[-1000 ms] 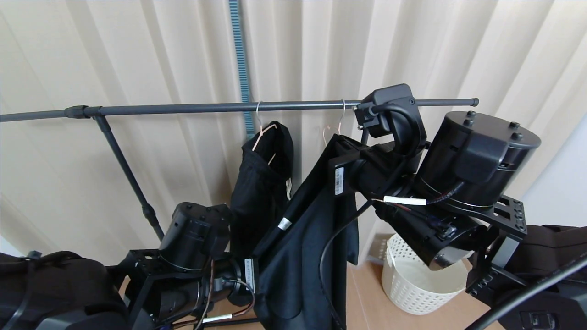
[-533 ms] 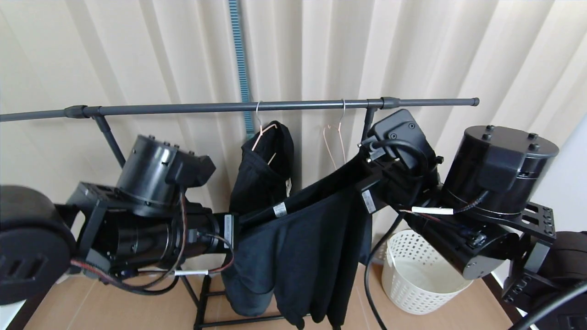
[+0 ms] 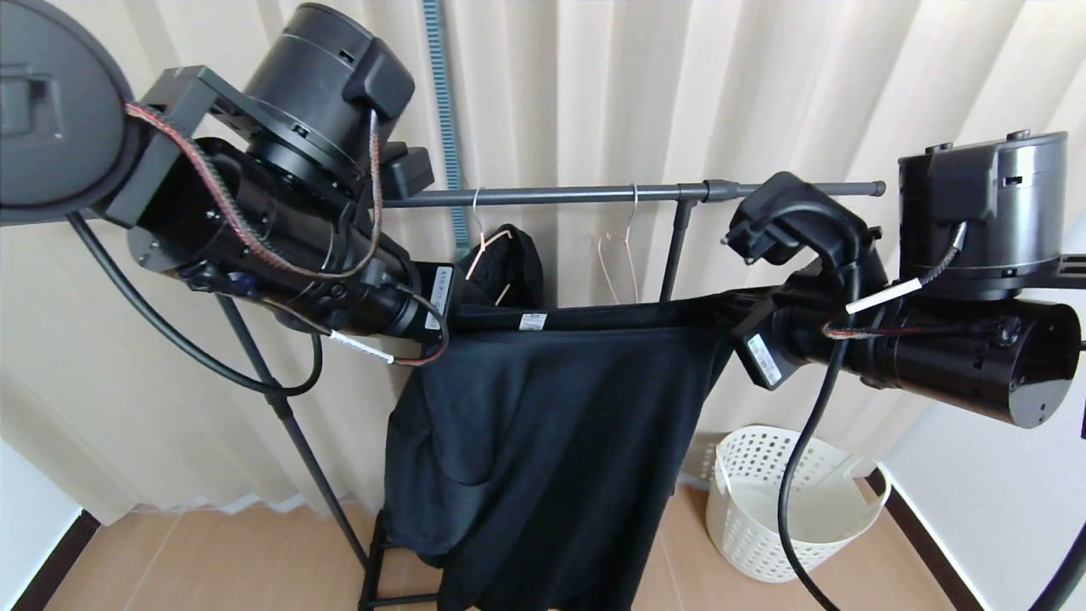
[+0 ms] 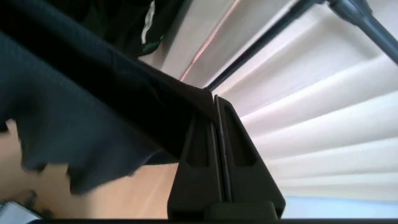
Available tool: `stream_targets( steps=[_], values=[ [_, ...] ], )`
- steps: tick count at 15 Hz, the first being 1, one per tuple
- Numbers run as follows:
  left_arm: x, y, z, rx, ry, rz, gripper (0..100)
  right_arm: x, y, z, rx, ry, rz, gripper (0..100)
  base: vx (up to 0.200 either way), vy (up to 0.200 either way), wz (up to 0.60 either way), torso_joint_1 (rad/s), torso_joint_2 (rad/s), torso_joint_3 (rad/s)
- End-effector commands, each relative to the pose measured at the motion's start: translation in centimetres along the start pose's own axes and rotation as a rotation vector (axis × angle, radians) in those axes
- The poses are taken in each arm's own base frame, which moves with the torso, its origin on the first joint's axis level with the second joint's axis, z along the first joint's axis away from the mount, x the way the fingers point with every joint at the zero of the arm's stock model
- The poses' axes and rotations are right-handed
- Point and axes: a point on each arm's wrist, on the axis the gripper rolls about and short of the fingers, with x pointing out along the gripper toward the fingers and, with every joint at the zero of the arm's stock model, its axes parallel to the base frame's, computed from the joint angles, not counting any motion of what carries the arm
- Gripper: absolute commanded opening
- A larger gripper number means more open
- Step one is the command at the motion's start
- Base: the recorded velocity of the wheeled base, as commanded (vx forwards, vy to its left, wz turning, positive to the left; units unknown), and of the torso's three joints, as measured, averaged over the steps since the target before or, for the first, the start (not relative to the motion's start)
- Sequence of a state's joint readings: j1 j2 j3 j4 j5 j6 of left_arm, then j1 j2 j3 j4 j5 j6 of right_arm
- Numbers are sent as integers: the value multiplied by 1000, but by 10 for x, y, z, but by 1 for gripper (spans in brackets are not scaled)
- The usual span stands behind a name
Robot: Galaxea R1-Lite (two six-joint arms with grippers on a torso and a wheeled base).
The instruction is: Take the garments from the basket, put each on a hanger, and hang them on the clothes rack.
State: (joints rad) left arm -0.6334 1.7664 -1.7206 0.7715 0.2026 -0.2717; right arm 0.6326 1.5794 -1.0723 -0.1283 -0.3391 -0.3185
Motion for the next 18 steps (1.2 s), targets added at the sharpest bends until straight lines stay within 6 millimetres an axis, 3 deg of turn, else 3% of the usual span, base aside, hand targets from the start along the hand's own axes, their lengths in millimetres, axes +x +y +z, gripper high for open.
stream_targets(
  steps=[1, 6, 12, 15, 18],
  values=[
    [20, -11, 0, 27, 41, -3, 0, -3, -7, 7, 36, -26, -19, 0, 0, 0, 0, 0, 0, 0],
    [33, -21, 5, 20, 21, -93, 0, -5, -7, 4, 66, -15, -25, 0, 0, 0, 0, 0, 0, 0],
    [34, -13, 44, 5, -114, -171, 0, -17, -3, -10, -58, 31, 12, 0, 0, 0, 0, 0, 0, 0],
    [45, -17, 51, 16, -125, -228, 0, -49, 39, -13, -170, 42, 203, 0, 0, 0, 0, 0, 0, 0],
    [44, -21, 56, 51, -175, -253, 0, -69, 73, -9, -142, 16, 339, 0, 0, 0, 0, 0, 0, 0]
  ],
)
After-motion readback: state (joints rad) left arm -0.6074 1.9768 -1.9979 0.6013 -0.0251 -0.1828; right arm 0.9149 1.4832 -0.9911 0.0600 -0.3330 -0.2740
